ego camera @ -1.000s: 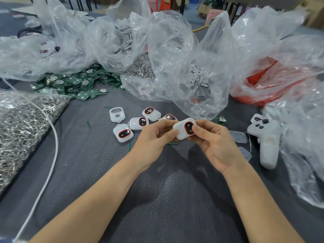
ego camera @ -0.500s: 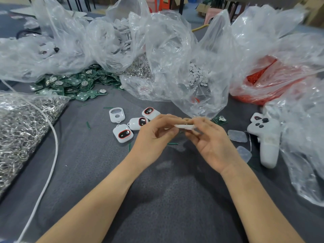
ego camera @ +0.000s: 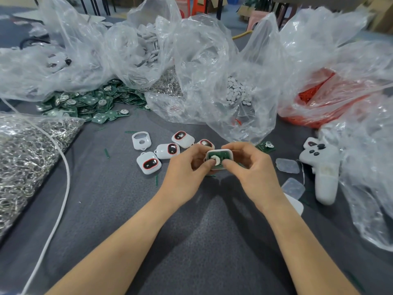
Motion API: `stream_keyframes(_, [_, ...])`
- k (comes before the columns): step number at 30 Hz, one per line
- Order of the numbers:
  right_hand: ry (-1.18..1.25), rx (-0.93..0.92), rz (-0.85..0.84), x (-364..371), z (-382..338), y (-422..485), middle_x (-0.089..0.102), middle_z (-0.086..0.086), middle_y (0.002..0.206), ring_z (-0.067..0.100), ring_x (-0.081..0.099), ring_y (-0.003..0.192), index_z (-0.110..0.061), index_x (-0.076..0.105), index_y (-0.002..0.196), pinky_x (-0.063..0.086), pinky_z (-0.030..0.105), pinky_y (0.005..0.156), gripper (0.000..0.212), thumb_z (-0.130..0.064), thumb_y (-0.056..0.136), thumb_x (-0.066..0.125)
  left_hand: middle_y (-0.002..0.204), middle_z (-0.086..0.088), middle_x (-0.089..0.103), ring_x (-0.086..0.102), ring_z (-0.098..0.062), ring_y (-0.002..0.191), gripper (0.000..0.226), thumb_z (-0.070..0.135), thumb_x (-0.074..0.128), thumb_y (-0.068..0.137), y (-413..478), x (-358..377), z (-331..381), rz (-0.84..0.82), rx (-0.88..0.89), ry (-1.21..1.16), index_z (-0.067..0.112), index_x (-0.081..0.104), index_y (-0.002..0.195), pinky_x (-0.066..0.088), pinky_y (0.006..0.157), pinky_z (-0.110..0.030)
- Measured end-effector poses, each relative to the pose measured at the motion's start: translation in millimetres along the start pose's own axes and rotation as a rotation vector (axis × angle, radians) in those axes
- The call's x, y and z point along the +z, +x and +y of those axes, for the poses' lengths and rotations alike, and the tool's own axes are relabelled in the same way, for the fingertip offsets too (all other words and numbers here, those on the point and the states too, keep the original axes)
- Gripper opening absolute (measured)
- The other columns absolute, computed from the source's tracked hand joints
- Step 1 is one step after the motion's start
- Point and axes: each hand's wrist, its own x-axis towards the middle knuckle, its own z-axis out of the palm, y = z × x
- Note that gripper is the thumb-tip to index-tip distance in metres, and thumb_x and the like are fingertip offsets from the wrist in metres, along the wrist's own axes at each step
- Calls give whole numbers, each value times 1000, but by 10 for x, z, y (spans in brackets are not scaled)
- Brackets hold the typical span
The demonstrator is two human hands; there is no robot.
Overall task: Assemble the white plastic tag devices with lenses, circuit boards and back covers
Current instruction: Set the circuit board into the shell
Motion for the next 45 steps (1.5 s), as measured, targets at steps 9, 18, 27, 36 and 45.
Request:
stream_keyframes(9, [-194,1,61,53,49,8,67,-15,69,1,63,67,-28,63,78,52,17,68,26,-3,83,69,70,3,65,59,-8,63,8,8,63,89,-29,46,-20,68,53,301,15,61,93,48,65,-20])
stream_keyframes(18, [-159,-24,90,90,77,12,67,-13,75,-4,61,70,-29,64,82,46,10,70,26,-3,81,71,79,3,68,63,-14,74,14,10,64,88,10,28,-54,69,45,268,22,61,94,52,74,-30])
stream_keyframes(27, [-13,47,44,75,45,15,69,-7,77,2,64,72,-23,66,81,51,14,71,23,0,80,71,82,3,64,59,-12,70,14,3,64,87,18,-7,-18,-12,-34,84,12,61,98,51,74,-32])
stream_keyframes(36, [362,147,-73,-21,57,32,69,-3,77,13,64,80,-12,65,86,52,29,83,18,-7,70,73,85,1,66,66,-9,77,15,-2,60,89,5,-83,56,-170,-76,-204,13,60,93,51,66,-18])
stream_keyframes(45, [30,62,51,82,65,26,66,-5,76,4,61,67,-19,62,81,52,15,65,22,2,81,70,79,0,64,59,-9,69,14,1,65,87,5,-20,11,-35,-44,30,14,58,89,52,69,-28])
